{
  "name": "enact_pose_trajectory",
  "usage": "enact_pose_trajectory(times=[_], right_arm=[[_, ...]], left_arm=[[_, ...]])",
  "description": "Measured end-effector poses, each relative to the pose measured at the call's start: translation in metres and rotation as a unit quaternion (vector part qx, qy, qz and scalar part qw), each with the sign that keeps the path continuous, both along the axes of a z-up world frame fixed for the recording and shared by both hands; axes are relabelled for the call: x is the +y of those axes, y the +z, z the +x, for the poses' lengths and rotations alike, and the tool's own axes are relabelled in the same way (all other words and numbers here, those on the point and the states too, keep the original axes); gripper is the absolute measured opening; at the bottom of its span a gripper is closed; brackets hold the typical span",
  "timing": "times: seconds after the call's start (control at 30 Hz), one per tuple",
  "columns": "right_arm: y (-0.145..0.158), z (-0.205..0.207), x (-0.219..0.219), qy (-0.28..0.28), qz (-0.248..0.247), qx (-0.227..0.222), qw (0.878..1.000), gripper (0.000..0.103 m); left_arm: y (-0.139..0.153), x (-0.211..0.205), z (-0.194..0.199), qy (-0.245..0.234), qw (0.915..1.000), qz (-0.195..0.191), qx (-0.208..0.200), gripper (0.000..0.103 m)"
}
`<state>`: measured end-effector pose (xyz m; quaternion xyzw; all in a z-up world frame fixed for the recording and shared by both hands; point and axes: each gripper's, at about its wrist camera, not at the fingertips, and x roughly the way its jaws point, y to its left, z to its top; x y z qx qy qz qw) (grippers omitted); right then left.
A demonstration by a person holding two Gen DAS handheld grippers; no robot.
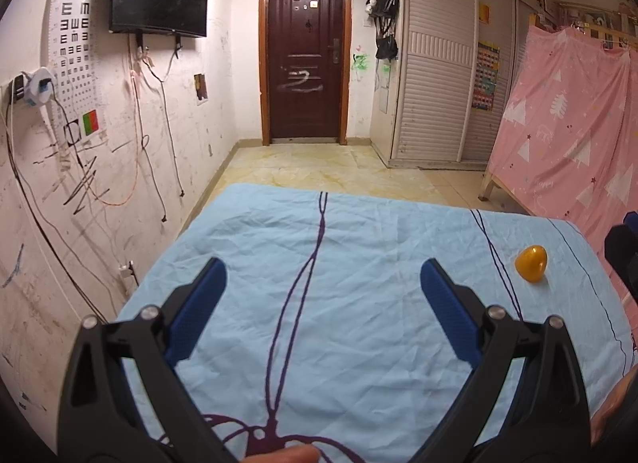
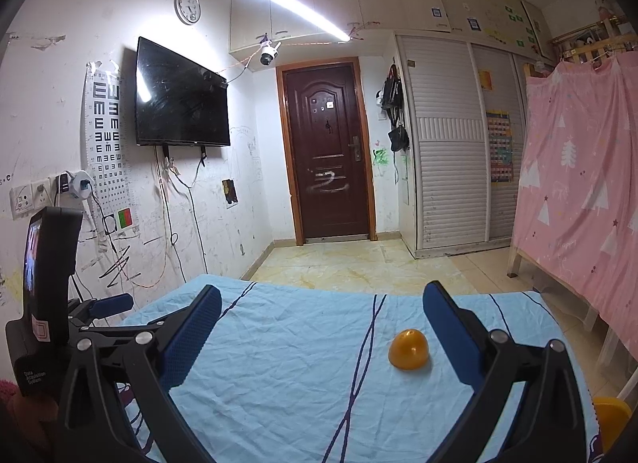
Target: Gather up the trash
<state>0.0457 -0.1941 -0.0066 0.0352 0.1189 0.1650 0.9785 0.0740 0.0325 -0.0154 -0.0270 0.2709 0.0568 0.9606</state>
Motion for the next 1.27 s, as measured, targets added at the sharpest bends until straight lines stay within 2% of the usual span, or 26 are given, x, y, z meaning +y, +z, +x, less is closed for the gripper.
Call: enact_pose_trajectory(times=[1.27], right_arm=[[-0.0007,0.0008,-0.0013,-0.003,0.002,-0.001,1.0,0.094]], left_arm=[[0.0034,-0.0062,0.0013,-0.018,0.9995,0.023,-0.009,0.094]])
